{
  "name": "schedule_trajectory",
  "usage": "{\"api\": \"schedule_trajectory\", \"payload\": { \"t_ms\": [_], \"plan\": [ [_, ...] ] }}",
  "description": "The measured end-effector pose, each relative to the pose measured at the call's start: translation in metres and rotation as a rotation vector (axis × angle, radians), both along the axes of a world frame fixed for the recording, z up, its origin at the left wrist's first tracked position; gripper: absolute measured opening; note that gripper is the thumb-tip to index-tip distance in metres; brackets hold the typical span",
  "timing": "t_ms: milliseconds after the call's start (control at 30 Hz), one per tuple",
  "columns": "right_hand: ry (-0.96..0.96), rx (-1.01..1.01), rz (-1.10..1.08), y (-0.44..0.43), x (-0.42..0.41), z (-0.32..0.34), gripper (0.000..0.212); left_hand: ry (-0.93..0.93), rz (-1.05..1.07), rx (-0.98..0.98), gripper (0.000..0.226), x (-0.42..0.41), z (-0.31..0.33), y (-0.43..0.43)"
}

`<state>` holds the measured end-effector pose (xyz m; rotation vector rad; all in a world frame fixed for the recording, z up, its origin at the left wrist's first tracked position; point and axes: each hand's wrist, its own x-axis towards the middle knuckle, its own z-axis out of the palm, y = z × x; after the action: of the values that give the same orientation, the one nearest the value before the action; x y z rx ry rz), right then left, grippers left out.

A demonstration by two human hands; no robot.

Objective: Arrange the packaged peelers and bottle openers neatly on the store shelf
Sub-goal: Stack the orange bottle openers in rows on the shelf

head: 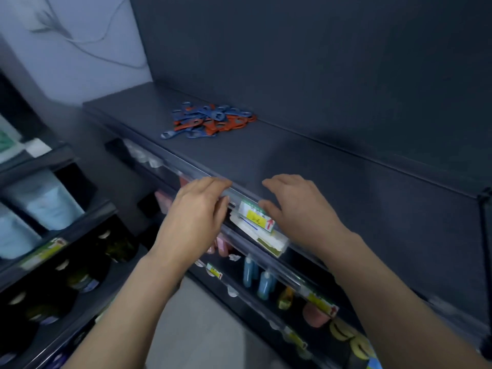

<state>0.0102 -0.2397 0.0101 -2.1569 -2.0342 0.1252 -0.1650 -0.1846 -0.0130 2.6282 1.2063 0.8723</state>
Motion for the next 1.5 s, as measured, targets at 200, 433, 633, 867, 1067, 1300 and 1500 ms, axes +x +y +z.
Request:
{"api": "schedule_trajectory", "payload": {
  "t_ms": [200, 433, 633, 867, 1067, 1300, 1500],
  "plan": [
    [0.028, 0.033, 0.076, 0.089, -0.009, -0.003, 0.039, 0.029, 0.073, -0.002, 0.028, -0.010, -0.001, 0.073],
    [0.041, 0.028, 0.095, 0.187, 0.002, -0.001, 0.041, 0.040, 0.101, -0.041, 0.027, 0.000, 0.001, 0.168],
    [0.040, -0.031, -0.017, 0.245, 0.015, -0.013, 0.042, 0.060, 0.038, -0.114, 0.029, 0.017, -0.014, 0.244],
    [0.107, -0.016, -0.259, 0.300, 0.024, -0.036, 0.047, 0.213, -0.041, -0.146, 0.043, 0.046, -0.036, 0.338],
    [0.164, -0.001, -0.406, 0.351, 0.026, -0.048, 0.067, 0.357, -0.077, -0.136, 0.065, 0.050, -0.041, 0.402],
    [0.275, -0.096, -0.542, 0.391, 0.023, -0.068, 0.075, 0.535, -0.150, -0.274, 0.085, 0.050, -0.046, 0.422],
    [0.448, 0.047, -0.619, 0.390, 0.030, -0.072, 0.074, 0.440, -0.215, -0.093, 0.065, 0.064, -0.040, 0.411]
  ]
}}
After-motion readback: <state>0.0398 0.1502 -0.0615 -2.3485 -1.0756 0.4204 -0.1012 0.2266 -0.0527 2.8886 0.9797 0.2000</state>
